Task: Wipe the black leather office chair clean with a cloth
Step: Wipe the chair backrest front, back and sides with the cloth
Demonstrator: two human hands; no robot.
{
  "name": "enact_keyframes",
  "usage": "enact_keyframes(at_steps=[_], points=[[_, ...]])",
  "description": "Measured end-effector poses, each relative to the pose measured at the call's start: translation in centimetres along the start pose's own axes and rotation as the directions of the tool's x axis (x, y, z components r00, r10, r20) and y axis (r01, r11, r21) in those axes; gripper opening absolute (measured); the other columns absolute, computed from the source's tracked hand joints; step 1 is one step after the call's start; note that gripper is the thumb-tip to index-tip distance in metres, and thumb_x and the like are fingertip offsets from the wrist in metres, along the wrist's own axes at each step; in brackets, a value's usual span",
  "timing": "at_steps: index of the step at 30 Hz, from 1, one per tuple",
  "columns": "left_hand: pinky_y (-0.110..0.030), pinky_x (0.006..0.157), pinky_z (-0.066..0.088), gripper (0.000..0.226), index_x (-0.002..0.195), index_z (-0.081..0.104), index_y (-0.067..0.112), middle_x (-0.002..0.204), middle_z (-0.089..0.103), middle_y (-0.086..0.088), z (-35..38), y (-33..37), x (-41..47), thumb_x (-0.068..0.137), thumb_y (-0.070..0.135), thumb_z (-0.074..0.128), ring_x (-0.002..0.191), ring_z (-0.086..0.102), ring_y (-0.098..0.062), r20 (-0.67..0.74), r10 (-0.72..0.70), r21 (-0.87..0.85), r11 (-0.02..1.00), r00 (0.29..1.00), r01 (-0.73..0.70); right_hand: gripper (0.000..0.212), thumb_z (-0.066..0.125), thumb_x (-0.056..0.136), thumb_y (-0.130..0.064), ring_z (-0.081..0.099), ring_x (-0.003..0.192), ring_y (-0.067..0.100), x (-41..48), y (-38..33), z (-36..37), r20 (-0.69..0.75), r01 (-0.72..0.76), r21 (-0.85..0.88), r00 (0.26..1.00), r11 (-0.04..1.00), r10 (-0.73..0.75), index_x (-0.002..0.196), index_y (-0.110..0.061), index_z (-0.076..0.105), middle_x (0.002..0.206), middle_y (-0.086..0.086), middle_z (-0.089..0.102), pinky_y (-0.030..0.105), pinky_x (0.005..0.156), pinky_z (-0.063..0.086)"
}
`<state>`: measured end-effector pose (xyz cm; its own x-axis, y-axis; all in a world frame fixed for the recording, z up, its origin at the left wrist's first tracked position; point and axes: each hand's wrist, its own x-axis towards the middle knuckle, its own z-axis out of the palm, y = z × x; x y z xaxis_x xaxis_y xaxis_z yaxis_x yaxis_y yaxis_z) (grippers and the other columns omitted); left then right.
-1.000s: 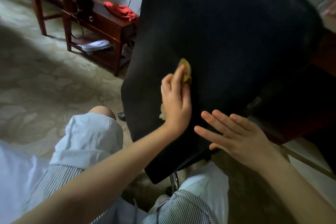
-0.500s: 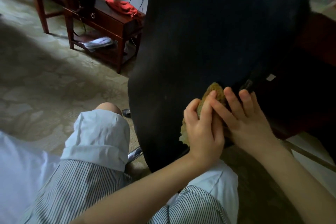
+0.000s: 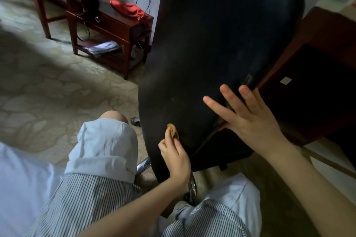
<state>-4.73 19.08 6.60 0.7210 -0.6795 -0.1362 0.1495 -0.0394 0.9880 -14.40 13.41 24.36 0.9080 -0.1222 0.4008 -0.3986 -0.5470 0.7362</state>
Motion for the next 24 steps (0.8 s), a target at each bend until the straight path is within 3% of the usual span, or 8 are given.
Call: enact_keyframes(at_steps=[7,10,12,14,15,17,20,24], points=[[-0.002,0.089,0.029,0.041,0.136,0.038,0.030,0.115,0.038,0.008,0.2,6.7,-0.2,0.095,0.024,0.037,0.105,0.038,0.009,-0.150,0.377,-0.113,0.912,0.914,-0.394,0.063,0.047,0.087,-0.031,-0.026,0.140,0.020,3.7,-0.9,0.8,0.015,0.023,0.078,1.000,0.997,-0.025,0.146,-0.024,0.024,0.155,-0.002,-0.024,0.043,0.115,0.002],[-0.017,0.097,0.033,0.040,0.133,0.033,0.033,0.118,0.037,-0.002,0.9,7.1,0.4,0.093,0.027,0.038,0.108,0.039,-0.002,-0.237,0.540,-0.020,0.828,0.808,-0.560,0.060,0.043,0.087,-0.018,-0.021,0.142,0.018,5.9,-1.5,1.4,-0.032,0.007,0.124,0.999,0.992,-0.003,0.144,-0.022,0.024,0.156,0.001,0.002,0.040,0.115,0.003],[-0.029,0.093,0.038,0.035,0.130,0.032,0.032,0.116,0.035,-0.004,1.1,5.8,2.0,0.096,0.025,0.041,0.104,0.042,-0.018,-0.262,0.706,0.126,0.701,0.658,-0.702,0.058,0.036,0.088,-0.004,-0.007,0.143,0.019,7.3,-2.0,1.8,-0.073,0.009,0.163,0.997,0.987,0.003,0.143,-0.021,0.026,0.150,0.004,0.017,0.037,0.116,0.002],[-0.033,0.087,0.040,0.038,0.127,0.035,0.031,0.110,0.036,-0.007,0.8,4.0,4.8,0.094,0.018,0.048,0.097,0.042,-0.025,-0.196,0.905,0.398,0.425,0.378,-0.813,0.061,0.019,0.090,0.008,-0.006,0.143,0.018,8.1,-2.1,2.5,-0.082,0.020,0.153,0.997,0.988,-0.008,0.143,-0.021,0.026,0.150,0.003,0.017,0.035,0.116,0.002],[-0.034,0.082,0.040,0.039,0.125,0.037,0.032,0.106,0.038,-0.007,0.5,3.2,6.4,0.092,0.017,0.050,0.093,0.042,-0.024,-0.126,0.963,0.516,0.270,0.240,-0.813,0.063,0.010,0.091,0.009,-0.011,0.144,0.017,8.2,-2.0,2.9,-0.073,0.032,0.127,0.997,0.991,-0.023,0.145,-0.022,0.024,0.152,0.002,0.013,0.034,0.117,0.002],[-0.034,0.076,0.040,0.037,0.124,0.040,0.034,0.103,0.040,-0.003,-0.2,2.9,9.2,0.092,0.020,0.052,0.090,0.043,-0.021,-0.022,0.995,0.649,0.087,0.095,-0.756,0.066,0.014,0.091,0.009,-0.011,0.144,0.018,7.8,-2.0,4.2,-0.035,0.046,0.111,0.998,0.993,-0.043,0.147,-0.024,0.018,0.156,0.001,0.004,0.035,0.118,0.000],[-0.033,0.075,0.038,0.030,0.117,0.050,0.035,0.105,0.042,0.000,-1.2,3.2,12.5,0.092,0.021,0.049,0.089,0.043,-0.019,0.102,0.994,0.732,-0.044,0.045,-0.680,0.080,0.050,0.079,0.003,0.009,0.142,0.024,6.6,-2.4,6.0,0.053,-0.014,0.189,0.999,0.982,0.004,0.147,-0.024,0.019,0.153,0.006,0.013,0.039,0.117,0.004],[-0.034,0.077,0.035,0.028,0.115,0.053,0.034,0.108,0.043,0.000,-2.8,4.0,17.9,0.091,0.021,0.044,0.089,0.042,-0.020,0.230,0.973,0.759,-0.162,0.027,-0.631,0.081,0.062,0.073,-0.008,0.019,0.139,0.027,5.7,-3.5,8.3,0.252,-0.103,0.222,0.967,0.970,0.045,0.145,-0.019,0.025,0.152,0.009,0.025,0.041,0.113,0.007]])
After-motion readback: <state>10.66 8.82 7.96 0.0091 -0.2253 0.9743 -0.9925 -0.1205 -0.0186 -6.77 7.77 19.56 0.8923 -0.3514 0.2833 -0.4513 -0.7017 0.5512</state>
